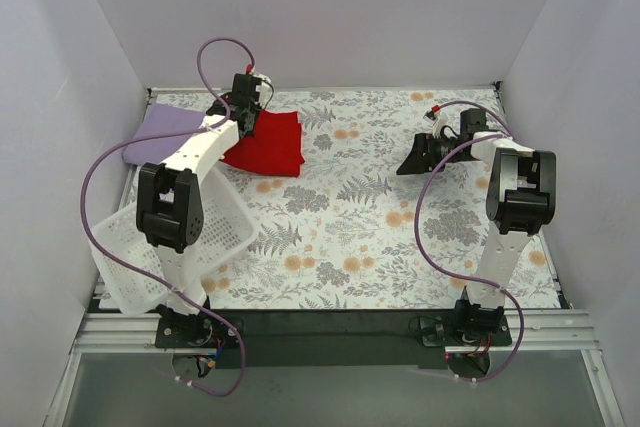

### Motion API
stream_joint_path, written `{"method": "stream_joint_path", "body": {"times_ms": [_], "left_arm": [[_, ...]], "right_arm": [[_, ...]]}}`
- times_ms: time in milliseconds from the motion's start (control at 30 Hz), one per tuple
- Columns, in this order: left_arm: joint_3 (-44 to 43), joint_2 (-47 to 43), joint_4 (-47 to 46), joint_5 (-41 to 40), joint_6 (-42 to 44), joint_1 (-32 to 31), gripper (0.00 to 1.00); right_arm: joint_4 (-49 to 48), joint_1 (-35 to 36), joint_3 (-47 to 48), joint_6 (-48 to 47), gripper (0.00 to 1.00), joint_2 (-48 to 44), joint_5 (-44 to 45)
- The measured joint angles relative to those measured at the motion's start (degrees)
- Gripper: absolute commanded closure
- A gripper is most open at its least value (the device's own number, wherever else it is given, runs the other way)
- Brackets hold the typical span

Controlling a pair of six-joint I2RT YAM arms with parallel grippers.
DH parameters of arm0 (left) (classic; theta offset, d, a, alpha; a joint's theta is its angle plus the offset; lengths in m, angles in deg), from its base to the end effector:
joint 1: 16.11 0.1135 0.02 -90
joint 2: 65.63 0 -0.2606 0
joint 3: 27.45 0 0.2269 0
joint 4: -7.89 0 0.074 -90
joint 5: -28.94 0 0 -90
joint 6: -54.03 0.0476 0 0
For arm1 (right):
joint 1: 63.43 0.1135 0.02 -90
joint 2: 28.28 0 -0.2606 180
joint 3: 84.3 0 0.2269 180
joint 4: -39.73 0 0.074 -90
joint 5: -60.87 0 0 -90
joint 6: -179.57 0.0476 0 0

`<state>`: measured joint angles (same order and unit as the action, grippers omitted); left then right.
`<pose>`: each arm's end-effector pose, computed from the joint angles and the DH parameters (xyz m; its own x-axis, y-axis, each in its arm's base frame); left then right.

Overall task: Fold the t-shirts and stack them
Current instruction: Neatly place the folded tshirt to the corner

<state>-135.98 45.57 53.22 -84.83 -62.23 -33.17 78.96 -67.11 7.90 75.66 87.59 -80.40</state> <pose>0.4067 -0.1047 0.2585 -0.6418 -0.2266 -0.7326 -0.3048 0.9520 -0.0274 0.3904 0.0121 0.1645 -0.7867 -0.1001 -0.6091 -0.5188 0.6419 0.5646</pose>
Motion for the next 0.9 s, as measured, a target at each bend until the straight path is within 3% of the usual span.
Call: {"method": "stream_joint_path", "body": {"times_ms": [567, 900], "left_arm": [[3.48, -6.34, -7.32, -1.03, 18.1, 5.77, 1.0], [2.01, -5.33, -11.23, -5.07, 23.04, 11.04, 1.0]], "right_arm": [[0.0, 0.0, -0.63, 0.17, 0.02, 0.0, -1.09], [-0.02, 0.0, -0.7, 0.2, 0.02, 0.98, -1.68]]}}
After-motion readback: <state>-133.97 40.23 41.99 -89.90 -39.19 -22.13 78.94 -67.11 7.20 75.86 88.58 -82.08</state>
